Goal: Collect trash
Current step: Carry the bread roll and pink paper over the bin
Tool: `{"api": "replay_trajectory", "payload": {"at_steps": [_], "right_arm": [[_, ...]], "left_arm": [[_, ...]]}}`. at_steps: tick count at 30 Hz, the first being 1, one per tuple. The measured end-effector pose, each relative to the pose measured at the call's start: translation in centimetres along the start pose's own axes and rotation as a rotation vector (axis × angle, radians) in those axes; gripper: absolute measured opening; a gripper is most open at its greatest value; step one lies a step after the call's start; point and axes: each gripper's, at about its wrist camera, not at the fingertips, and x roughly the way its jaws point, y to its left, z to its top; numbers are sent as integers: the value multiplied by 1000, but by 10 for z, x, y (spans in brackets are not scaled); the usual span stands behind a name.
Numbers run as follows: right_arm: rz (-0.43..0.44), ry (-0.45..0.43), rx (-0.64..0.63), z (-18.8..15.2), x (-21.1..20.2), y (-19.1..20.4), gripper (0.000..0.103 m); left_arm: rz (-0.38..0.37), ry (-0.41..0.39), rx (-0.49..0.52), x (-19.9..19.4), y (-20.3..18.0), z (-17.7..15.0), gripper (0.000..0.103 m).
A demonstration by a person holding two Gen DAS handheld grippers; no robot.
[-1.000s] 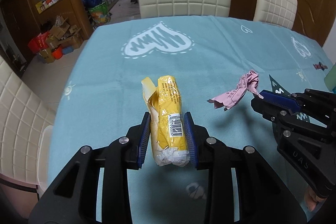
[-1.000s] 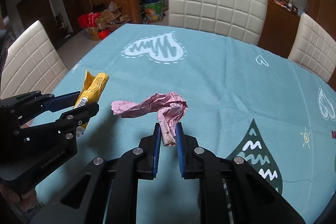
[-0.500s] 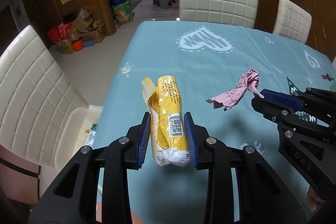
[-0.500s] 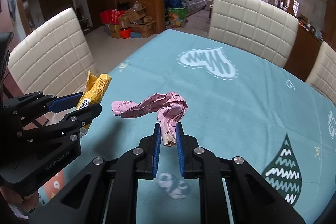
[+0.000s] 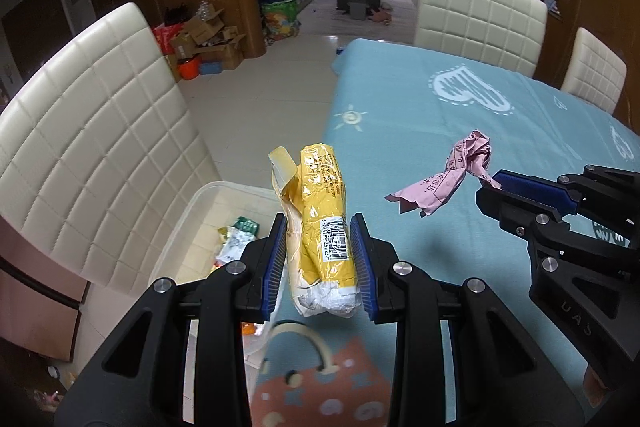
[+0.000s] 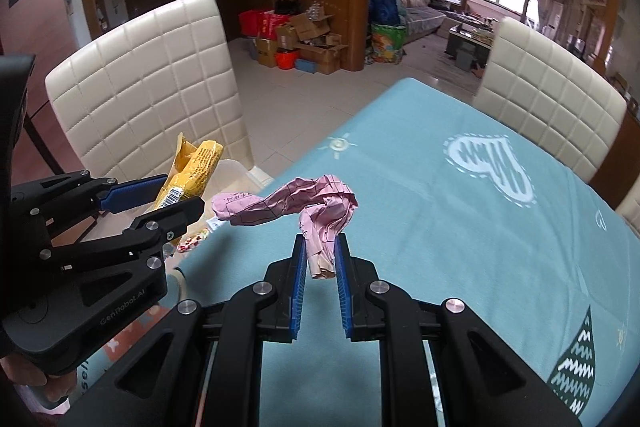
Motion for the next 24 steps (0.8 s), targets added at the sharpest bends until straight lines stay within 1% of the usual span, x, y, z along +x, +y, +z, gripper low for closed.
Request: {"api": "replay_trajectory", "payload": {"at_steps": [8,15,24], "right_arm": [[36,3,-64,24,19,40,15],[76,22,-117,39,43,74,15],[116,46,-155,52,69,93,15]], "left_arm": [[41,3,-62,2,51,-5,34],[83,27,-129,11,91,-13,34],[128,46,-175,26,124,-11,34]]}}
